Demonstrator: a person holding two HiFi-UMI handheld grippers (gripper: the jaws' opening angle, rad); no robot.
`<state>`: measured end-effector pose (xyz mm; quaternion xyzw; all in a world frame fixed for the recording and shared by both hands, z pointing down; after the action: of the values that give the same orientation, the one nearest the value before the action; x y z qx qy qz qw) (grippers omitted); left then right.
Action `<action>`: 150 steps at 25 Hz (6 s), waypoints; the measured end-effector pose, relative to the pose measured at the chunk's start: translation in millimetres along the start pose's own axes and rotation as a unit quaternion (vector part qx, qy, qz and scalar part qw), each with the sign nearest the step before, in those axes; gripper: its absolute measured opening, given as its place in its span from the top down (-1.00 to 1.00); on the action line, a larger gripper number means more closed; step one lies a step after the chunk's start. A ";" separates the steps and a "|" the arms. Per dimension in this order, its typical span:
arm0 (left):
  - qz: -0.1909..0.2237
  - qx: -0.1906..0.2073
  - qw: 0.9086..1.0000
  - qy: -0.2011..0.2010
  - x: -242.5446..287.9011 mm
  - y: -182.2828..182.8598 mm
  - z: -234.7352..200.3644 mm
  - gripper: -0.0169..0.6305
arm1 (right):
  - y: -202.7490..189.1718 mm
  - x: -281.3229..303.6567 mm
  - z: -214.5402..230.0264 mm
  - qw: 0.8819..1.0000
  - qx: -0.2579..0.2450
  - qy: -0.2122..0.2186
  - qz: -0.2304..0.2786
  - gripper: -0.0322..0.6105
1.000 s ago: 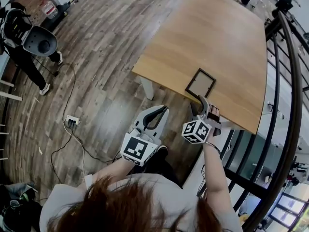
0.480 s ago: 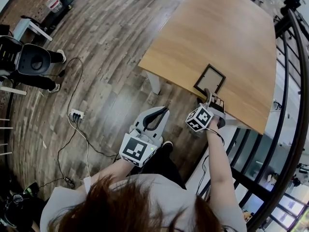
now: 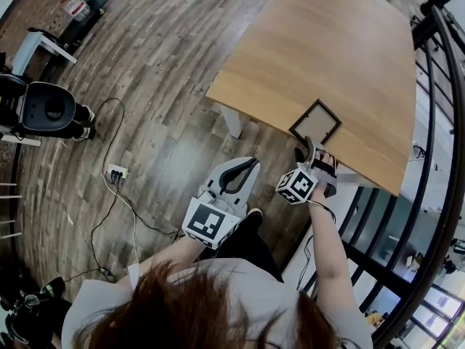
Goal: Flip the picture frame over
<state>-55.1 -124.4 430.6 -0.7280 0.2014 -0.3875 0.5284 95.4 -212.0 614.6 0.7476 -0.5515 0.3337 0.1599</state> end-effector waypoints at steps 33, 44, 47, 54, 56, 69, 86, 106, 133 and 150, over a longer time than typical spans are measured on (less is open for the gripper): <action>0.006 0.016 0.999 -0.038 12.9 8.1 43.4 0.89 | -39.8 -78.5 84.6 0.894 0.394 -0.085 0.197 0.62; 0.013 0.016 0.998 -0.060 25.5 9.7 56.6 0.89 | -120.2 -102.9 111.1 0.553 0.785 -0.097 0.261 0.62; -0.001 0.018 0.997 -0.069 31.3 5.2 62.9 0.89 | -137.6 -103.9 100.4 0.469 0.836 -0.085 0.271 0.62; -0.009 0.017 0.996 -0.083 43.9 4.5 66.9 0.89 | -162.4 -92.3 72.8 0.293 0.906 -0.042 0.304 0.62; -0.015 0.014 0.996 -0.083 46.6 1.5 68.2 0.89 | -165.1 -86.5 61.9 0.238 0.918 -0.029 0.315 0.62; -0.026 0.024 0.995 -0.092 49.1 -8.8 66.1 0.89 | -146.1 -42.6 5.4 0.113 0.950 0.012 0.292 0.63; -0.012 0.027 0.993 -0.110 54.1 -7.7 83.5 0.89 | -137.9 -22.8 -1.0 0.092 0.948 0.032 0.304 0.63; -0.039 0.022 0.993 -0.111 54.0 -14.6 86.5 0.89 | -126.6 -37.9 4.1 0.214 0.932 0.083 0.279 0.36; 0.037 0.046 0.988 -0.143 49.9 41.1 129.7 0.89 | -104.5 -240.4 105.2 0.767 0.579 -0.100 0.257 0.85; 0.062 0.075 0.985 -0.142 24.9 57.7 132.3 0.89 | -76.8 -270.3 103.5 0.769 0.565 -0.087 0.288 0.85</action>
<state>69.8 -81.5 367.2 -0.7202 0.1396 -0.2605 0.6276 154.6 -54.7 366.8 0.5351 -0.4648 0.5489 -0.4432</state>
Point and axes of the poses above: the fingertips, and each gripper's own axes: x forward along the fingers, z to its right, y out of its top, the point moved 3 cm from there along -x, backward along the fingers, and after that the axes turned 10 degrees about -z, right-handed, at the moved point
